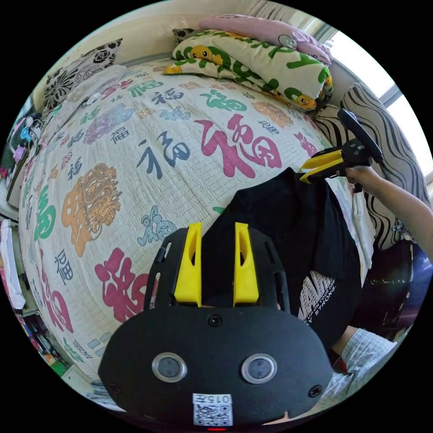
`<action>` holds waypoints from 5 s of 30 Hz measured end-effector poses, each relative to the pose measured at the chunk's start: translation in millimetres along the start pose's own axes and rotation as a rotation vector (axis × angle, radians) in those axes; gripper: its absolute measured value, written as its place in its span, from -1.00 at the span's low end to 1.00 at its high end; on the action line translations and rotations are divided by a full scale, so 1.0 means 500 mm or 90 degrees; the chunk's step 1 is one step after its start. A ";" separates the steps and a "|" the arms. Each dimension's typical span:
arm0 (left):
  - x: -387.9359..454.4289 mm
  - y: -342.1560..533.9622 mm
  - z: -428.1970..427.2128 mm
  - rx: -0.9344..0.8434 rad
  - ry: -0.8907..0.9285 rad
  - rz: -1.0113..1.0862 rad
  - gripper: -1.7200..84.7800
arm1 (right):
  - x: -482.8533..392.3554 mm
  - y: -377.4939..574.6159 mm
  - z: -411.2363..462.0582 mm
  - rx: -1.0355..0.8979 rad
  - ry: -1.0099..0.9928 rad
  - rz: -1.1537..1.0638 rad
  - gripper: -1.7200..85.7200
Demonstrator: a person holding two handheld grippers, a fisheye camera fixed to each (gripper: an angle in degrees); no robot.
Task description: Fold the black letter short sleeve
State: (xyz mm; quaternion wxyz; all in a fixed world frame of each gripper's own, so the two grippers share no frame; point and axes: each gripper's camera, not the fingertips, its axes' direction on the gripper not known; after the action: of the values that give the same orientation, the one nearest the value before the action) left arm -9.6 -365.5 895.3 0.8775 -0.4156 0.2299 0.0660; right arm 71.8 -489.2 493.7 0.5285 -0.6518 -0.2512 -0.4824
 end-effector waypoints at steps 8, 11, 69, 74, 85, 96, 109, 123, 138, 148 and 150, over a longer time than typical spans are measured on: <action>0.050 -0.013 0.038 -0.036 -0.020 0.040 -0.89 | -0.036 0.062 -0.001 -0.030 0.000 -0.118 -0.93; 0.061 -0.021 0.018 -0.031 -0.037 0.031 -0.93 | -0.038 0.085 -0.028 0.004 0.054 -0.101 -0.97; 0.400 0.758 -0.015 -0.135 0.116 -0.125 -0.83 | -0.132 0.858 0.230 -0.048 -0.341 0.137 -0.95; 0.142 0.744 -0.144 0.081 0.067 -0.379 -0.75 | 0.096 0.809 0.166 0.112 -0.296 0.330 -0.77; -0.051 0.720 -0.084 0.019 0.097 -0.442 -0.90 | 0.199 0.701 0.222 0.078 -0.356 0.430 -0.88; -0.041 0.845 -0.165 0.092 0.023 -0.448 -0.76 | 0.161 0.658 0.166 0.059 -0.212 0.393 -0.84; 0.133 1.323 -0.155 -0.021 0.081 -0.593 -0.73 | -0.335 0.277 0.063 0.058 -0.238 -0.134 -0.77; 0.173 1.376 -0.086 0.036 0.136 -0.577 -0.95 | -0.672 0.035 0.172 -0.161 -0.022 -0.298 -0.86; 0.483 1.240 -0.273 0.196 0.180 -0.285 -0.97 | -0.363 0.228 -0.037 0.031 -0.308 -0.264 -0.98; 0.881 0.936 -0.065 0.143 0.227 -0.005 -0.97 | 0.130 0.554 0.031 0.113 -0.433 -0.087 -0.97; 0.943 0.888 -0.003 0.110 0.212 0.023 -0.97 | 0.189 0.591 0.072 0.112 -0.422 -0.061 -0.98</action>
State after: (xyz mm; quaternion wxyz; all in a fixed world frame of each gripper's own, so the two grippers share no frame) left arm 271.0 -115.5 368.1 0.8585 -0.3395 0.3844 -0.0081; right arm 370.9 -566.2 447.3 0.4490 -0.7127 -0.4801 -0.2450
